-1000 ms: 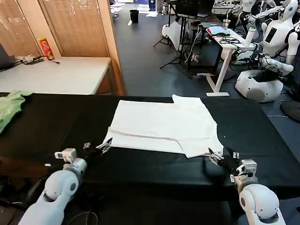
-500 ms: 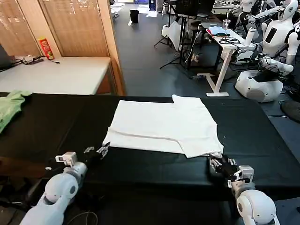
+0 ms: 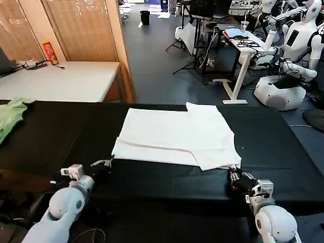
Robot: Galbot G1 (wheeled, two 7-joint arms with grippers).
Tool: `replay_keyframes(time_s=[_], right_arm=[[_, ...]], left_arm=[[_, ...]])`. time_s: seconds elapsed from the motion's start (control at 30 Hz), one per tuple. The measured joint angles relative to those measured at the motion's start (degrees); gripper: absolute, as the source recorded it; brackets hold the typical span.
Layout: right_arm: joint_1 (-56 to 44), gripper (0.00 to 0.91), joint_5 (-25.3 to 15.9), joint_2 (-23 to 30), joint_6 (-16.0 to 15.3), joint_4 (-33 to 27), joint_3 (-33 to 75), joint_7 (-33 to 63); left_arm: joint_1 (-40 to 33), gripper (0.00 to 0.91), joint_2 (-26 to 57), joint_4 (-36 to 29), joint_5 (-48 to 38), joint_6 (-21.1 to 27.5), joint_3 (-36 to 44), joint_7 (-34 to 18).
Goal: Fold and organize the clothes.
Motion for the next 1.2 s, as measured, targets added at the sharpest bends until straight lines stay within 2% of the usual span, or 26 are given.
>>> replay_keyframes(time_s=[0.23, 0.43, 0.67, 0.93, 0.97, 1.0, 1.2], right_arm=[[-3.9, 0.049, 0.7, -1.4, -4.3, 3.9, 1.1, 1.7], [-8.9, 0.059, 0.7, -1.4, -7.4, 8.2, 2.5, 2.1], [-13.2, 0.049, 0.4, -0.4, -8.0, 12.5, 2.7, 2.2], [-13.8, 0.059, 0.3, -0.4, -7.6, 13.2, 2.6, 2.2], [-14.0, 0.293, 0.4, -0.6, -7.7, 13.5, 2.6, 2.2], [-14.3, 0.878, 0.4, -0.7, -8.1, 13.8, 2.6, 2.2], [-16.1, 0.878, 0.4, -1.0, -9.8, 16.4, 3.4, 3.1]], left_arm=[[3.7, 0.0, 2.0, -4.2, 1.3, 1.5, -1.7, -2.8], [10.4, 0.0, 4.3, -10.5, 2.3, 2.7, -4.2, -4.3], [17.6, 0.0, 6.3, -16.6, 3.3, 3.5, -7.5, -5.0], [23.3, 0.0, 5.1, -20.0, 4.3, 3.7, -9.9, -5.0], [23.7, 0.868, 4.9, -20.3, 4.4, 3.8, -10.0, -5.2], [24.1, 0.868, 4.6, -20.7, 4.5, 4.0, -10.0, -5.3], [25.6, 0.878, 3.4, -22.5, 6.9, 5.3, -11.0, -6.5]])
